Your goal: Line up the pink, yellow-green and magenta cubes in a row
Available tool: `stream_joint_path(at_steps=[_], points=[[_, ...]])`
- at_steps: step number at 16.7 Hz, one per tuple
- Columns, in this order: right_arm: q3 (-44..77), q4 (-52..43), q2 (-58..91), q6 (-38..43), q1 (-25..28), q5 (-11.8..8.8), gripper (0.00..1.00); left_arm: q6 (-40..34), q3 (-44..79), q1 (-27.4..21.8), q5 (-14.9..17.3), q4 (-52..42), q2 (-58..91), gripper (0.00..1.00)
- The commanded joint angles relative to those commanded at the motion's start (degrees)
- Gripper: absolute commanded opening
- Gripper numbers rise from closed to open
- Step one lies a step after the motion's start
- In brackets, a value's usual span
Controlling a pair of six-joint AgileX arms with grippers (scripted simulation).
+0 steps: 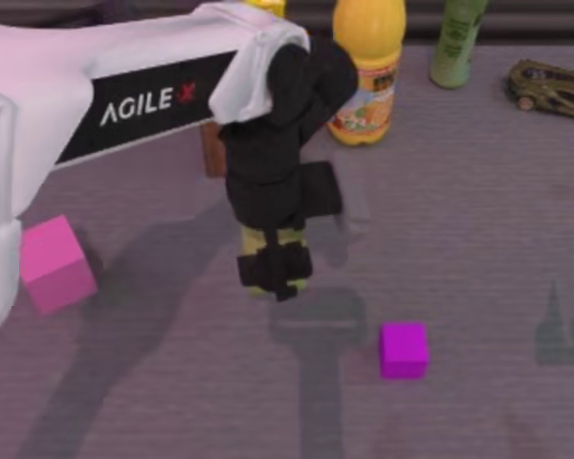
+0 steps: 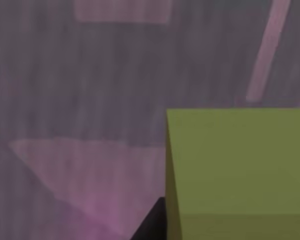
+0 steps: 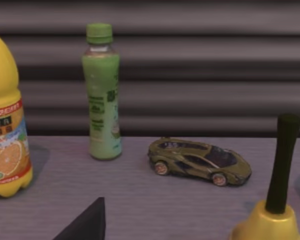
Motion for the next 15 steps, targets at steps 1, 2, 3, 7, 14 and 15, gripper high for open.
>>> stream_joint_path(at_steps=[1,2,3,7,14,15], points=[[0.0,0.0,0.0,0.0,0.0,0.0,1.0,-0.5,-0.2,-3.0,0.0,-0.2,-0.4,0.0],[0.0,0.0,0.0,0.0,0.0,0.0,1.0,-0.9,-0.3,-5.5,0.0,-0.4,-0.8,0.0],[0.0,0.0,0.0,0.0,0.0,0.0,1.0,-1.3,-0.5,-7.5,0.0,-0.4,-1.3,0.0],[0.0,0.0,0.0,0.0,0.0,0.0,1.0,-1.9,-0.7,-9.8,-0.1,-0.4,-2.0,0.0],[0.0,0.0,0.0,0.0,0.0,0.0,1.0,-2.2,-4.6,-9.5,0.0,6.2,0.6,0.0],[0.0,0.0,0.0,0.0,0.0,0.0,1.0,-2.2,-5.9,-9.7,0.0,8.5,1.4,0.0]])
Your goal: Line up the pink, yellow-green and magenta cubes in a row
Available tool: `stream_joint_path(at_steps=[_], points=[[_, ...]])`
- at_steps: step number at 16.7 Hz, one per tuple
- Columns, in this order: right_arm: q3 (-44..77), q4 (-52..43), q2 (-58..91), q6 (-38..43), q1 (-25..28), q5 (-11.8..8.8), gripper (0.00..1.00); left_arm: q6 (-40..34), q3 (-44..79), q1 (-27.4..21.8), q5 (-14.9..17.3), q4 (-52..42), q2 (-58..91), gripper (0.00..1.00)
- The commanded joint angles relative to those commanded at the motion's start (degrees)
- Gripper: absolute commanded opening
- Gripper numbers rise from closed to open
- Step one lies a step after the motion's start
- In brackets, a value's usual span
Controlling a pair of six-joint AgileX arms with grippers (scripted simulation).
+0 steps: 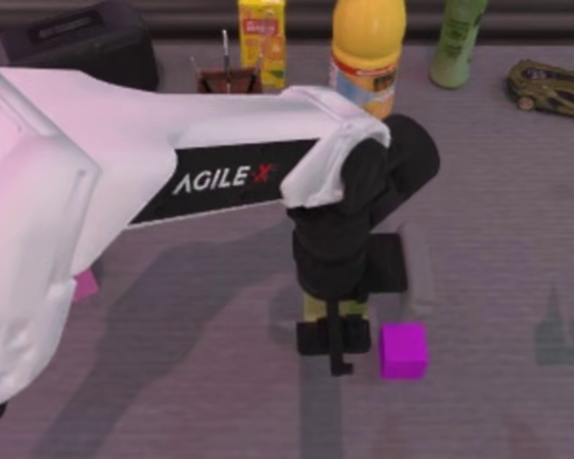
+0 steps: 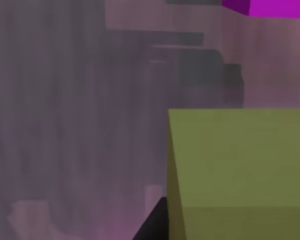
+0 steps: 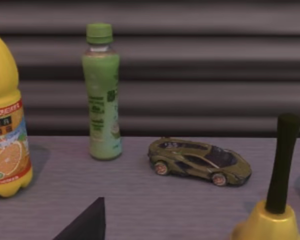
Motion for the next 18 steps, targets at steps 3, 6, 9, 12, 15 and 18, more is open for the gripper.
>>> stream_joint_path(at_steps=[3,6,9,12,15,18], points=[[0.0,0.0,0.0,0.0,0.0,0.0,1.0,0.1,-2.7,-0.4,0.0,4.2,1.8,0.0],[0.0,0.0,0.0,0.0,0.0,0.0,1.0,0.1,-2.8,-0.4,0.0,4.4,2.0,0.0],[0.0,0.0,0.0,0.0,0.0,0.0,1.0,0.1,-2.8,-0.4,0.0,4.4,2.0,0.15],[0.0,0.0,0.0,0.0,0.0,0.0,1.0,0.1,-2.8,-0.4,0.0,4.4,2.0,0.38],[0.0,0.0,0.0,0.0,0.0,0.0,1.0,0.1,-2.8,-0.4,0.0,4.4,2.0,0.6],[0.0,0.0,0.0,0.0,0.0,0.0,1.0,0.1,-2.8,-0.4,0.0,4.4,2.0,0.83]])
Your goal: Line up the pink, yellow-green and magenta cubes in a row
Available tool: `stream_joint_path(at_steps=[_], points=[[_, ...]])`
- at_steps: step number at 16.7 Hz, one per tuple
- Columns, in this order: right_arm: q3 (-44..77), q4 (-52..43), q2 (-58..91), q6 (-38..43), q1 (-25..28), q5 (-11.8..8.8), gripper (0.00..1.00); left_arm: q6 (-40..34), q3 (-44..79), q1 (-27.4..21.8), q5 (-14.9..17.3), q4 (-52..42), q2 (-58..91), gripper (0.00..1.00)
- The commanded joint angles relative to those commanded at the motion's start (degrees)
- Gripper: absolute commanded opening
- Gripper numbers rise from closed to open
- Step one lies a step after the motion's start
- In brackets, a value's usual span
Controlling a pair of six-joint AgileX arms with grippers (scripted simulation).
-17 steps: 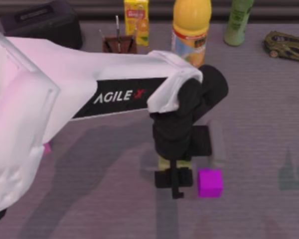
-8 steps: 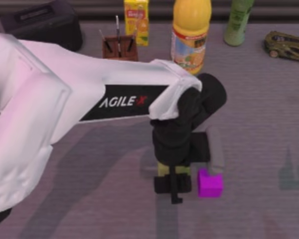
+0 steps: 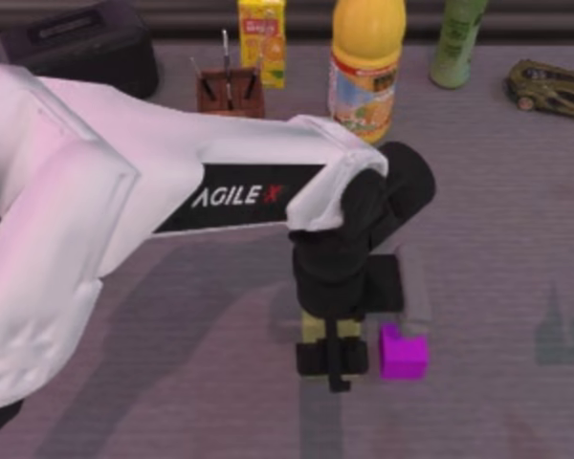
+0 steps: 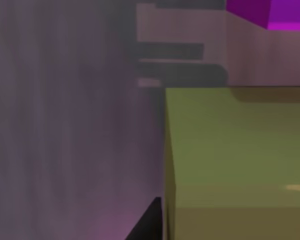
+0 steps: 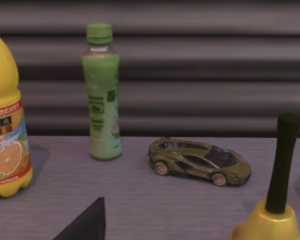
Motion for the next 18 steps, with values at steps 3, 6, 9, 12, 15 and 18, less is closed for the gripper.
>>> stream_joint_path(at_steps=[3,6,9,12,15,18], points=[[0.0,0.0,0.0,0.0,0.0,0.0,1.0,0.0,0.0,0.0,0.0,0.0,0.0,1.0],[0.0,0.0,0.0,0.0,0.0,0.0,1.0,0.0,0.0,0.0,0.0,0.0,0.0,1.0],[0.0,0.0,0.0,0.0,0.0,0.0,1.0,0.0,0.0,0.0,0.0,0.0,0.0,1.0],[0.0,0.0,0.0,0.0,0.0,0.0,1.0,0.0,0.2,0.1,0.0,-0.2,-0.1,1.0],[0.0,0.0,0.0,0.0,0.0,0.0,1.0,-0.2,3.1,0.7,0.0,-4.4,-1.4,1.0],[0.0,0.0,0.0,0.0,0.0,0.0,1.0,0.0,7.2,1.0,0.0,-11.4,-3.5,1.0]])
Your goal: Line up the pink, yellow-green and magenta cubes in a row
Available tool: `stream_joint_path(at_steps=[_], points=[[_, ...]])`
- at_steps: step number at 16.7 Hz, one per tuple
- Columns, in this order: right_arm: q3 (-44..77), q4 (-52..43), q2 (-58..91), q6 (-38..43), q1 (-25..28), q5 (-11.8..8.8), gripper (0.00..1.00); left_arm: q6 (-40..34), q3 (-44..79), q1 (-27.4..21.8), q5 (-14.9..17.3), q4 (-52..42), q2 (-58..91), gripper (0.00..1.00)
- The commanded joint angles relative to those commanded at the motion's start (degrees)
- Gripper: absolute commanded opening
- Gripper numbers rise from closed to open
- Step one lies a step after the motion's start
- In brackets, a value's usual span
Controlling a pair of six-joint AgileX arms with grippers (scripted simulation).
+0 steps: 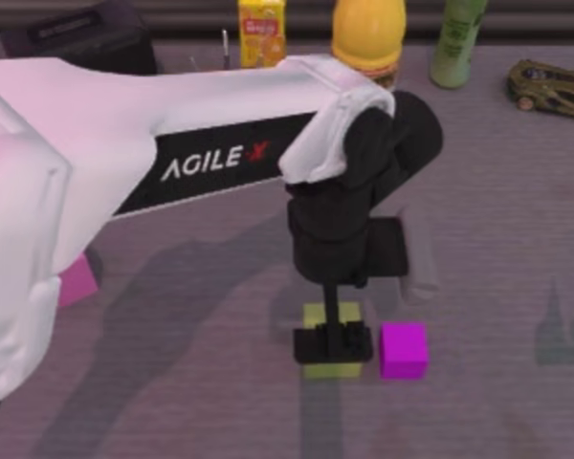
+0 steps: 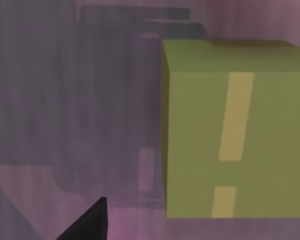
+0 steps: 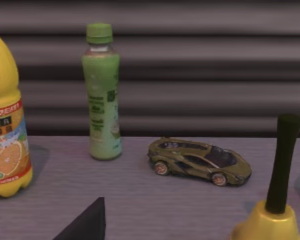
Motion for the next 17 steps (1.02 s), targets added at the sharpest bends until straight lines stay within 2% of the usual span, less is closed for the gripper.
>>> stream_joint_path(at_steps=[7,9,13,17], points=[[0.0,0.0,0.0,0.0,0.0,0.0,1.0,0.0,1.6,0.1,0.0,-2.1,-1.1,1.0],[0.0,0.0,0.0,0.0,0.0,0.0,1.0,0.8,0.9,2.1,-0.1,-1.9,-1.5,1.0],[0.0,0.0,0.0,0.0,0.0,0.0,1.0,4.1,-2.3,12.9,-0.2,-1.0,-3.6,1.0],[0.0,0.0,0.0,0.0,0.0,0.0,1.0,9.0,-7.1,29.2,-0.4,0.1,-6.3,1.0]])
